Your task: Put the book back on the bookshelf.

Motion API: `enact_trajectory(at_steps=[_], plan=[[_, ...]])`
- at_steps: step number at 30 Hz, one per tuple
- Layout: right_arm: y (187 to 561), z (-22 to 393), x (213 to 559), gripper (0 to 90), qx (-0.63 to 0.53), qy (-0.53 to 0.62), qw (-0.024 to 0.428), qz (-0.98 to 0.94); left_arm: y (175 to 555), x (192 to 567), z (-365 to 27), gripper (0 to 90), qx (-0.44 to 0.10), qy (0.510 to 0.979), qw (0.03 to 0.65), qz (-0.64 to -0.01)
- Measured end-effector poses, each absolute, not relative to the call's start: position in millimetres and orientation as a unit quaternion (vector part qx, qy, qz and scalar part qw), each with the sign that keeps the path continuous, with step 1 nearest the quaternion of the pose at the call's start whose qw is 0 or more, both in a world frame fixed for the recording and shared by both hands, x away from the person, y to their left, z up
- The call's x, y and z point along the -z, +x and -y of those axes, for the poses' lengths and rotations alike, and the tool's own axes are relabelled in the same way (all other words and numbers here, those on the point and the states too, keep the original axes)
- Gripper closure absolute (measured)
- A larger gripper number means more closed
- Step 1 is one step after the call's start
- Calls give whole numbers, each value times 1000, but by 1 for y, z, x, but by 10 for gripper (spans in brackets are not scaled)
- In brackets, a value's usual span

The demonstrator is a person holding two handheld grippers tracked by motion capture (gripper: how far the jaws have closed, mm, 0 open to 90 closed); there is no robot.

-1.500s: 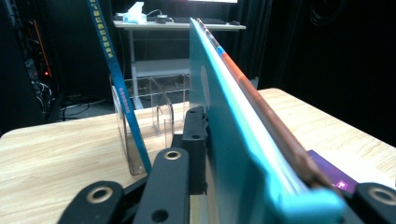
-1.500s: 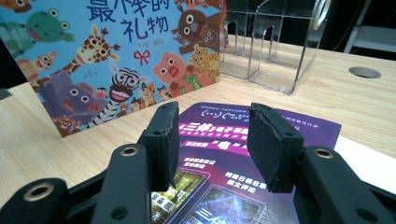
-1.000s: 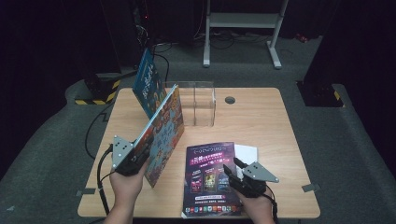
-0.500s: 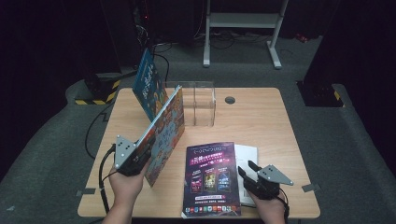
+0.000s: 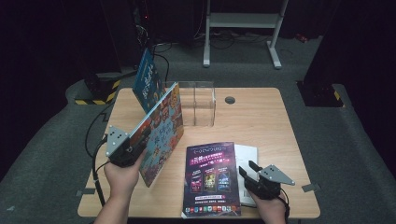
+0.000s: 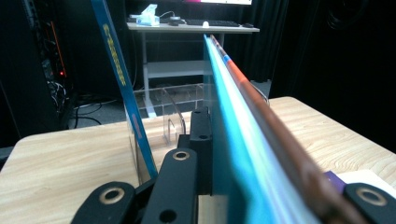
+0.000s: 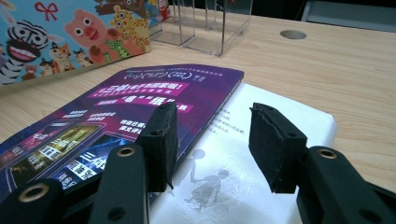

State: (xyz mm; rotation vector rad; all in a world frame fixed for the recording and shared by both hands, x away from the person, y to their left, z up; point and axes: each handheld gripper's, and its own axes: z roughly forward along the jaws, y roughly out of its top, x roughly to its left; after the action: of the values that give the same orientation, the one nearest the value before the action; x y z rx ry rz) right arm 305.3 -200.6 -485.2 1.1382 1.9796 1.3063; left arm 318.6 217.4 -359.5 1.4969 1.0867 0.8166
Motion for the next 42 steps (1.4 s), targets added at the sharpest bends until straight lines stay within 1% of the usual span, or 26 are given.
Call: enact_trajectory(at_steps=[5, 14, 27, 33, 42], plan=[[305, 202, 484, 518, -484, 417, 253, -726, 321, 343, -222, 814, -355, 624, 523, -460], [305, 204, 482, 520, -490, 418, 252, -722, 321, 327, -227, 814, -373, 614, 517, -465], [304, 205, 480, 523, -491, 419, 253, -720, 338, 329, -226, 814, -374, 600, 513, -487], [304, 205, 481, 523, -492, 419, 252, -721, 347, 326, -220, 814, -387, 589, 512, -491], [304, 207, 479, 524, -495, 421, 252, -717, 364, 326, -215, 814, -394, 578, 512, -499]])
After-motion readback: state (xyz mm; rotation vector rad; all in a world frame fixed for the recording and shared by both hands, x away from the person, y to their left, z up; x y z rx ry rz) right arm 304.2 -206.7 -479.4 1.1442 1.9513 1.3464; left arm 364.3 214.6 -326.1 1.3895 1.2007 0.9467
